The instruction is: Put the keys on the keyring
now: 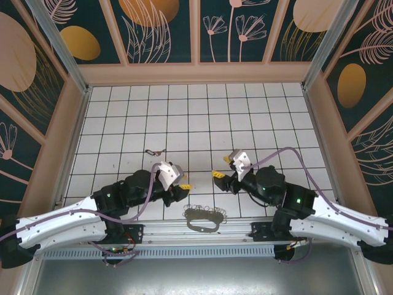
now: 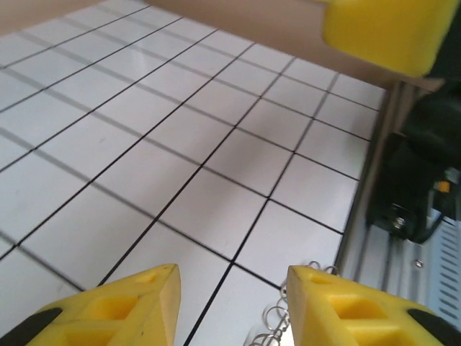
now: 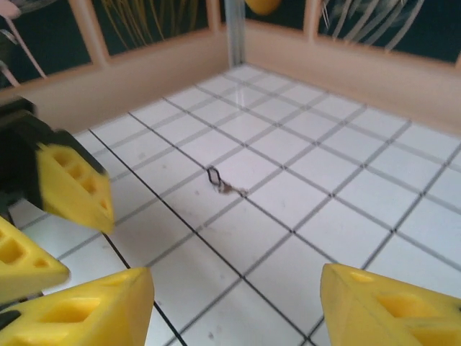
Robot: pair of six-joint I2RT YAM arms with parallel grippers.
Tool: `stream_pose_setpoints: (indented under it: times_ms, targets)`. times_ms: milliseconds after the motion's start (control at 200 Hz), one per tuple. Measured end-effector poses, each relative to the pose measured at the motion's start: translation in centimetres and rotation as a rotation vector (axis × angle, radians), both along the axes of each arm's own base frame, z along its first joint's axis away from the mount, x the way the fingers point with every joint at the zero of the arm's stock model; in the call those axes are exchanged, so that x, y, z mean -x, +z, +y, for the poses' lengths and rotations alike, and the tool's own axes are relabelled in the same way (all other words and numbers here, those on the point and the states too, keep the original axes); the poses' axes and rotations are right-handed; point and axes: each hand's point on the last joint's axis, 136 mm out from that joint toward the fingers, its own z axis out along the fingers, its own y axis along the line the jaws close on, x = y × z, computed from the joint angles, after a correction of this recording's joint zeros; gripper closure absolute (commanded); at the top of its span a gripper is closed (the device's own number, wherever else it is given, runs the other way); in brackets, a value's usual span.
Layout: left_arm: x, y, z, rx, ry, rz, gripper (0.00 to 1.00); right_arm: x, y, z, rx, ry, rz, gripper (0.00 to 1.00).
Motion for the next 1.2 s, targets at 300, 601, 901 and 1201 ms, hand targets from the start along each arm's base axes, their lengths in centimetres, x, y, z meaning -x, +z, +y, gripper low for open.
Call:
stream_pose_setpoints:
  times_ms: [300, 601, 901, 1201]
  targets:
    - [-3.1, -5.6, 3.9, 0.059, 0.318, 0.170, 0.44, 0.7, -11.3, 1.7, 0.164, 0.036, 0.403, 0.38]
    - [-4.3, -7.5, 5.4, 0.151, 0.449, 0.250, 0.43, 2.1, -15.6, 5.5, 0.300, 0.148, 0.578, 0.41]
    - [-4.5, -8.4, 8.2, 0.294, 0.559, 0.273, 0.44, 2.7, -17.6, 9.7, 0.373, 0.238, 0.636, 0.43]
    - [-4.6, -8.8, 9.0, 0.341, 0.594, 0.282, 0.46, 3.1, -19.3, 10.7, 0.418, 0.269, 0.685, 0.49]
